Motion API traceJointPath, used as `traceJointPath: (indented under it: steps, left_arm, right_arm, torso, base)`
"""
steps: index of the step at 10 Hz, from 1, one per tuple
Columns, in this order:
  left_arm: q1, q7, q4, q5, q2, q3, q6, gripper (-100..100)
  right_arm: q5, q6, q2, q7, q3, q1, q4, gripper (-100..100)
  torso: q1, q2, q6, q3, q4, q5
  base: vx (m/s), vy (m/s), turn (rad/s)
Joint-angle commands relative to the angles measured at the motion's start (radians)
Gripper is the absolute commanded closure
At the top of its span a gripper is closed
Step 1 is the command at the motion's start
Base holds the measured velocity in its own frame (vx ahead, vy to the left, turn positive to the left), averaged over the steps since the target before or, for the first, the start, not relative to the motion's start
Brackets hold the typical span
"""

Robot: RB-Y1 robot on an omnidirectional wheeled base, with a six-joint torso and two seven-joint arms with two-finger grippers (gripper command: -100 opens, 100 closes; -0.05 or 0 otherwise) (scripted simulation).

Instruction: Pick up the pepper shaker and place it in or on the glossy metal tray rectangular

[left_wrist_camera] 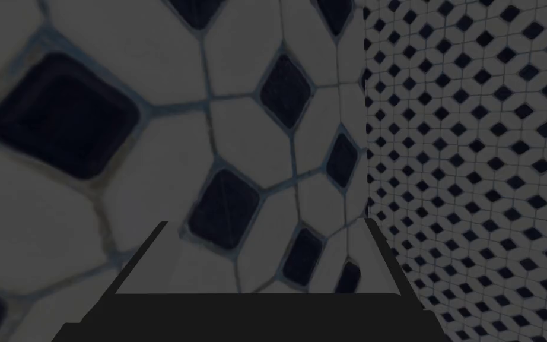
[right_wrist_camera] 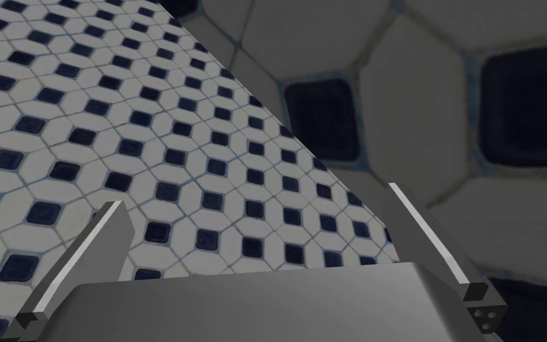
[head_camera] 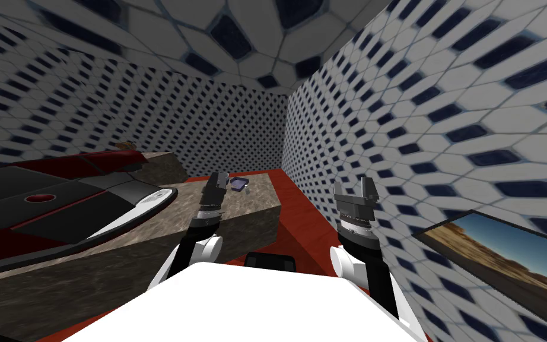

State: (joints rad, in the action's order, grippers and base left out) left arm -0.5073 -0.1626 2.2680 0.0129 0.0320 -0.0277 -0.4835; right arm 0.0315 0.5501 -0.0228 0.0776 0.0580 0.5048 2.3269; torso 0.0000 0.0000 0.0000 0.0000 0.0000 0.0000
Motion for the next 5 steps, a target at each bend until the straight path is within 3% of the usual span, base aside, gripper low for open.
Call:
traceJointPath:
  steps: [1,3,5]
  left_arm:
    - [0.000,-0.006,-0.017,0.012,0.028,0.004,0.009,-100]
    - [0.000,-0.027,-0.074,0.050,0.073,0.020,0.040,-100]
    - [0.002,-0.043,-0.115,0.076,0.088,0.031,0.060,-100]
  right_arm:
    - [0.000,0.000,0.000,0.000,0.000,0.000,0.000,0]
    - [0.000,0.000,0.000,0.000,0.000,0.000,0.000,0]
    - [0.000,0.000,0.000,0.000,0.000,0.000,0.000,0]
  torso:
    - [0.000,0.000,0.000,0.000,0.000,0.000]
    - [-0.001,0.006,0.000,0.003,0.001,0.000]
    - [-0.003,0.010,0.000,0.006,0.002,-0.001]
  base:
    - [-0.044,-0.013,0.004]
    - [-0.125,-0.028,0.011]
    - [-0.150,-0.061,0.002]
